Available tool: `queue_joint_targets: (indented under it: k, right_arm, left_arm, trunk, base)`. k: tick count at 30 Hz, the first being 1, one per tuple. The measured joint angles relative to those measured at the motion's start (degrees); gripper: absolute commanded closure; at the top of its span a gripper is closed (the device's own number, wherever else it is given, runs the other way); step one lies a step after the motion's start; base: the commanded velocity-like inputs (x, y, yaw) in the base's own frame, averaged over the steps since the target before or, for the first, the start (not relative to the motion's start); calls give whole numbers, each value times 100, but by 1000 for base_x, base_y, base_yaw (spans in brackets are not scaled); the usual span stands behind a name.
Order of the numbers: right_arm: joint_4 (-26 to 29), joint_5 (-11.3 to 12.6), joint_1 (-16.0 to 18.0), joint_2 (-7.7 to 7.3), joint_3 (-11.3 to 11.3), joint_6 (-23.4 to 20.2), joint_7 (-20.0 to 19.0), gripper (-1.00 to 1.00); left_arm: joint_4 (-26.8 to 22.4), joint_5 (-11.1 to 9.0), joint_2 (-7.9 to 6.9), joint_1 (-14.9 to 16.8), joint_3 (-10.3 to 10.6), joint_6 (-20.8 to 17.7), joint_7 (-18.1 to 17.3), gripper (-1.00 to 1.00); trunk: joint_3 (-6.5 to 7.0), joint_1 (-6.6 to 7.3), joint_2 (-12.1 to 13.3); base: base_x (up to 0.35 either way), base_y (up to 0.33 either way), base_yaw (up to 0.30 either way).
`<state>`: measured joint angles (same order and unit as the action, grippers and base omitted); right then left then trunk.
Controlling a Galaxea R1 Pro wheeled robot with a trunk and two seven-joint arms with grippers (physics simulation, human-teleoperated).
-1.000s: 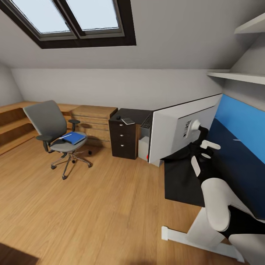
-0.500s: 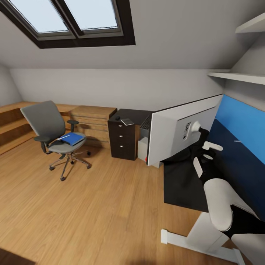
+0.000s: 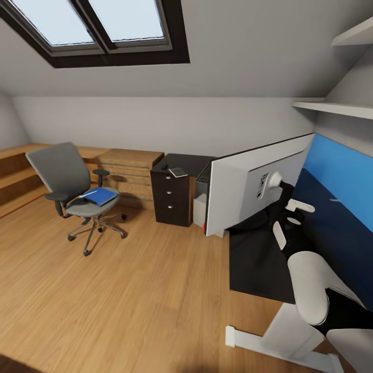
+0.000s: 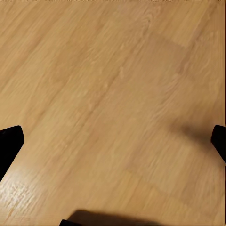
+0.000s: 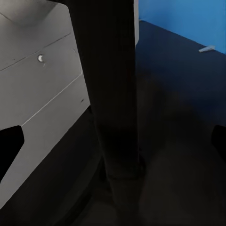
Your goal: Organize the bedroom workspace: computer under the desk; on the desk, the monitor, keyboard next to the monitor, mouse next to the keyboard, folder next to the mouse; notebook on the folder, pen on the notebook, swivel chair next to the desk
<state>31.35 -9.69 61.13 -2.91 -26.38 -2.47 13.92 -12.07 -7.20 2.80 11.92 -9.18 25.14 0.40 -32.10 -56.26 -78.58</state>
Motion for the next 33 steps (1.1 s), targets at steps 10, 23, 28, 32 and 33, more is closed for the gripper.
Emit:
queue_joint_targets:
  k: [10,23,28,32,33]
  right_arm:
    - [-2,0,0,-1,0,0,0,-100]
    - [-69,0,0,-11,-8,0,-2,-100]
    - [-75,0,0,-20,-8,0,-4,-100]
    - [-78,0,0,-29,-8,0,-6,-100]
    - [-80,0,0,-30,-8,0,-7,-100]
  left_arm:
    - [0,0,-8,0,0,1,1,-100]
    - [-1,0,-9,0,0,1,-3,-100]
    - [0,0,-9,0,0,1,0,-100]
    - [0,0,-9,0,0,1,0,-100]
    - [0,0,-9,0,0,1,-1,-100]
  trunk:
    - [0,-1,0]
    - [0,0,0]
    - [0,-1,0]
    - [0,-2,0]
    - [0,-2,0]
  base:
    - [105,-55,0]
    - [113,-5,0]
    - [97,0,0]
    - [35,0,0]
    - [19,0,0]
